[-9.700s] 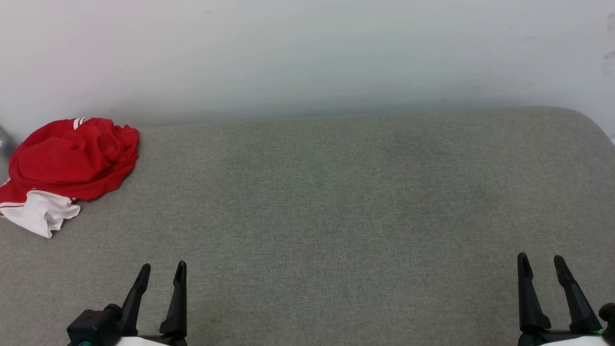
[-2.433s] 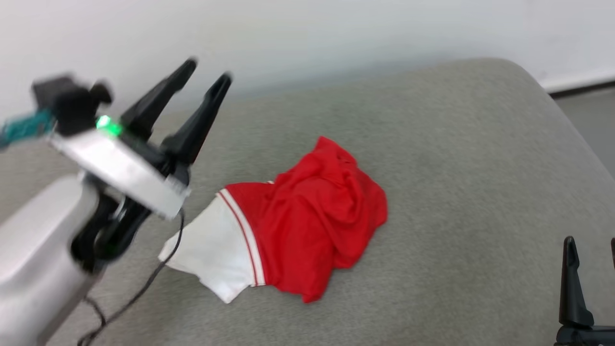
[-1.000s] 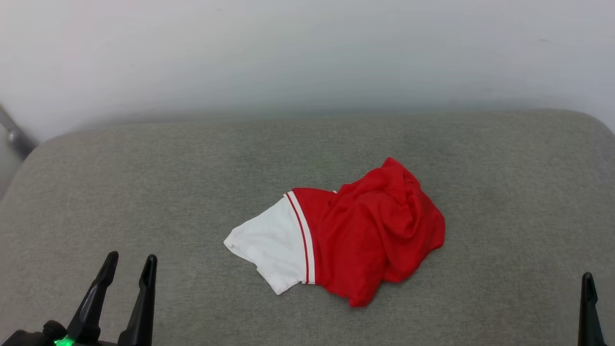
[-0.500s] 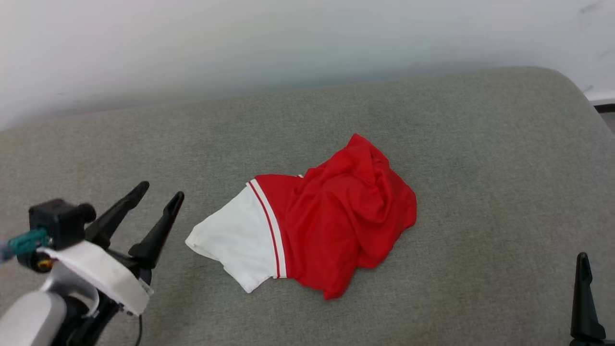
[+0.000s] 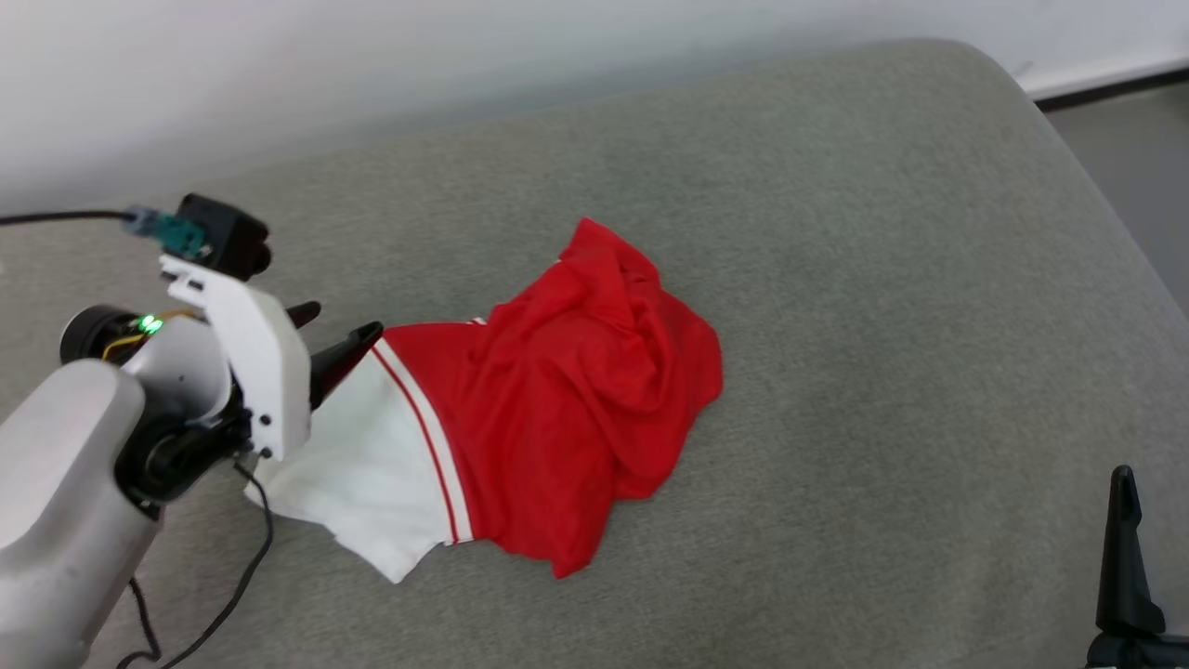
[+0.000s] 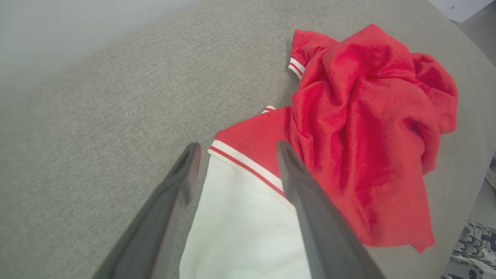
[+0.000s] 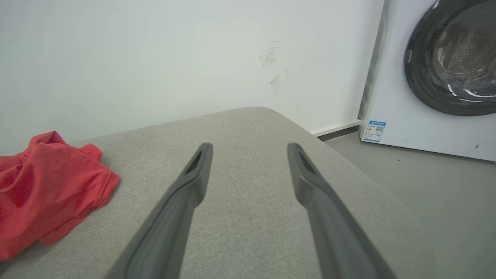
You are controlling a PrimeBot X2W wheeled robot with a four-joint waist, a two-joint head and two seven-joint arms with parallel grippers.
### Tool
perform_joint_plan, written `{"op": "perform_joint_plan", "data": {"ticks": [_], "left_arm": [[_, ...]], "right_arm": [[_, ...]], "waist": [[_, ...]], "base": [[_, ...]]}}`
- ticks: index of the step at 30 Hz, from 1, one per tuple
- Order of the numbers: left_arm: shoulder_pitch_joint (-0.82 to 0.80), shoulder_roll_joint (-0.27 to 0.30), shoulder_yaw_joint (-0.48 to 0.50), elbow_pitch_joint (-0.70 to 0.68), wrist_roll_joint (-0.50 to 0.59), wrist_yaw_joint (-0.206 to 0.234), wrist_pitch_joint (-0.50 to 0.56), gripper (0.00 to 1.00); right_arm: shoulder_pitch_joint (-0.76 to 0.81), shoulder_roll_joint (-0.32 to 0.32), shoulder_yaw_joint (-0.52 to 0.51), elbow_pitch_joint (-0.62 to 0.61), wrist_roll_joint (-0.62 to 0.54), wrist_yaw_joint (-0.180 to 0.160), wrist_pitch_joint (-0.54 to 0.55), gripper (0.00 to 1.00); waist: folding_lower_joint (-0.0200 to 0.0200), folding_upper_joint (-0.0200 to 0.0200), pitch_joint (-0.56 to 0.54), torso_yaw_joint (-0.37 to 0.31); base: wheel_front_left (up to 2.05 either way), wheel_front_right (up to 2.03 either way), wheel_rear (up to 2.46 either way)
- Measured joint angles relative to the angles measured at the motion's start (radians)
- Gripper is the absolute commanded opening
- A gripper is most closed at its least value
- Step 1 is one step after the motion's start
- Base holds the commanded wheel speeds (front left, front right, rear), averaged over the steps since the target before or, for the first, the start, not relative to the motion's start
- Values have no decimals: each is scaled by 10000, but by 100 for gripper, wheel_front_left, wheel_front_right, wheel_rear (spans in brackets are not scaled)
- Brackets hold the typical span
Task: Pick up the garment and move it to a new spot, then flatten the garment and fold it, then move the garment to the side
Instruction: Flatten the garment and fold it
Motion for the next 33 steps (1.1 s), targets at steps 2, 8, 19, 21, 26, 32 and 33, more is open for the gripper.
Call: {"op": "perform_joint_plan", "data": {"ticks": [2,8,19,21,26,32,33], "left_arm": [[-436,-96,-368,282,25,-2,251,100],[-1485,-326,-1586,1095,46,-6,1304,100],[-2518,-73,-3007,1985,297,-6,1262,100],[-2636,13,-3250,2107,303,-4,1285,100],[-2731,104,-3760,2391,56,-4,1455,93],[-2864,270,-4288,2205,-345,-8,1360,0],[-2922,318,-4362,2184,-360,-10,1317,0]], "right_arm": [[-46,-2,36,19,19,-2,0,100],[-193,0,140,52,278,-2,0,100],[-195,-2,301,12,560,-2,0,100],[-191,-4,318,10,621,-2,0,100],[-196,-4,370,15,696,-2,0,100],[-225,-4,378,15,786,-2,0,100],[-225,-2,366,19,792,-2,0,100]], "waist": [[0,0,140,-197],[0,0,549,-827],[0,0,978,-1560],[-1,0,1041,-1635],[-1,0,1127,-1767],[-2,0,1159,-1802],[-1,0,1153,-1790]], "base": [[0,0,0],[0,0,0],[0,0,0],[0,0,0],[0,0,0],[0,0,0],[0,0,0]]}}
